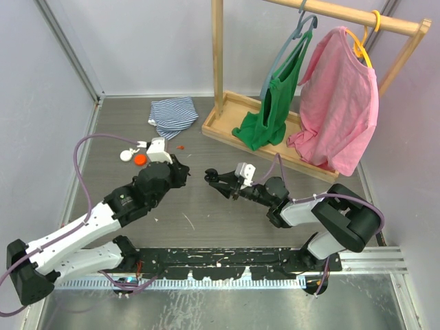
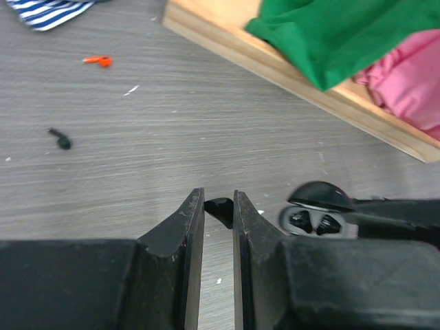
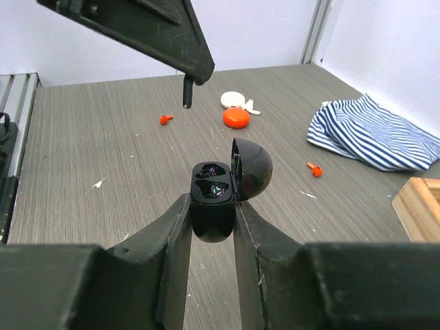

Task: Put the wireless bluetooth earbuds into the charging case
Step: Place the earbud in the charging case, then move the earbud to the center of the board, then adjust the earbud at the center of the board.

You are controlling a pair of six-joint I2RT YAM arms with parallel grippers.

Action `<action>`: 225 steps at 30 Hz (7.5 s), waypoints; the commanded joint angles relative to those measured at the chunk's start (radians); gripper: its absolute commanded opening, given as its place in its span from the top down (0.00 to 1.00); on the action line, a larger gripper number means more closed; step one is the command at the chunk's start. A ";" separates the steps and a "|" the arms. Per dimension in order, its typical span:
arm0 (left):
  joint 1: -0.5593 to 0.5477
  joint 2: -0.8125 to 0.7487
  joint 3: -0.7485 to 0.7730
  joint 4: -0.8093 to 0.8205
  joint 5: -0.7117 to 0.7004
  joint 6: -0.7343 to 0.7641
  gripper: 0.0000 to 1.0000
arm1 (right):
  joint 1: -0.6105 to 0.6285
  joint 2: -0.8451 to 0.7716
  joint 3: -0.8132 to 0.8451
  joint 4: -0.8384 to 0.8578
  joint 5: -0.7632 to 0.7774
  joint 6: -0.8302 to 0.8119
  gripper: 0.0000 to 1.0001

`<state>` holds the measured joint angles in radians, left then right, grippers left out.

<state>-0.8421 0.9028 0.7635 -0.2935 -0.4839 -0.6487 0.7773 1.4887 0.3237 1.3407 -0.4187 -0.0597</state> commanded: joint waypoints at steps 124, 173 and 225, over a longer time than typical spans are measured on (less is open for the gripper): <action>0.522 0.743 0.281 -0.041 0.223 -0.063 0.48 | 0.006 0.027 -0.144 0.289 0.147 -0.040 0.99; 0.262 0.723 0.280 -0.295 0.329 0.249 0.69 | 0.006 0.029 -0.144 0.288 0.153 -0.048 0.99; 0.278 0.746 0.361 -0.373 0.141 0.159 0.52 | 0.006 0.026 -0.143 0.282 0.149 -0.049 0.99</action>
<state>-0.5682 1.6527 1.0569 -0.6598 -0.2977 -0.4820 0.7780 1.5211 0.1734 1.5188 -0.2810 -0.0963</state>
